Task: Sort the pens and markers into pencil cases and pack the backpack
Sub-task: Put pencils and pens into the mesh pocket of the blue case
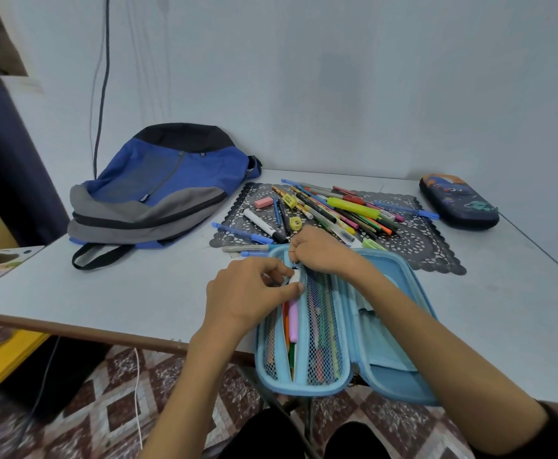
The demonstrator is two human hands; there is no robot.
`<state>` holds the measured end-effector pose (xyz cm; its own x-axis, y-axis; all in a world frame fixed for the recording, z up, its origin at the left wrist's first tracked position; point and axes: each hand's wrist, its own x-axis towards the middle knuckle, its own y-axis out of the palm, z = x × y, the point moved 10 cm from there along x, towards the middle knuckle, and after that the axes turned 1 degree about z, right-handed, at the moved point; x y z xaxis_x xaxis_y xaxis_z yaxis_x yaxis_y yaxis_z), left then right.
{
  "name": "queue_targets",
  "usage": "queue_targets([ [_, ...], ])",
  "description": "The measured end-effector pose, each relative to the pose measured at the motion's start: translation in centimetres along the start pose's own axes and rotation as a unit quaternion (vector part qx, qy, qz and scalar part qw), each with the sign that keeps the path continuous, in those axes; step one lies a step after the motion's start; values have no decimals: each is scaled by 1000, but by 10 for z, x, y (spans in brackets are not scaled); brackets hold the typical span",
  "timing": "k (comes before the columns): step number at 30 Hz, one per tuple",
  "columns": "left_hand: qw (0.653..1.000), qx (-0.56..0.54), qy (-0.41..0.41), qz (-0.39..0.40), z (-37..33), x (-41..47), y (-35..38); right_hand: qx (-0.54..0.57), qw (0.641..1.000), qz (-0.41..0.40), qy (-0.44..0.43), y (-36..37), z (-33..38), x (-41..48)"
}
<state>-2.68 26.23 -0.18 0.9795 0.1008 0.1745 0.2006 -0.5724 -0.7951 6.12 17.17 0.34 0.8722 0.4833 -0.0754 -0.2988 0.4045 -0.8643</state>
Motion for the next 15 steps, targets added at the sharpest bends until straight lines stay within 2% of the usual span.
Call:
queue_targets([
  [9,999,-39,0,6,-3,1,3,-15,999,27,-16,-3,12,-12],
  [15,1000,-3,26,5,-7,-3,0,-29,998,49,-12,-3,17,-18],
])
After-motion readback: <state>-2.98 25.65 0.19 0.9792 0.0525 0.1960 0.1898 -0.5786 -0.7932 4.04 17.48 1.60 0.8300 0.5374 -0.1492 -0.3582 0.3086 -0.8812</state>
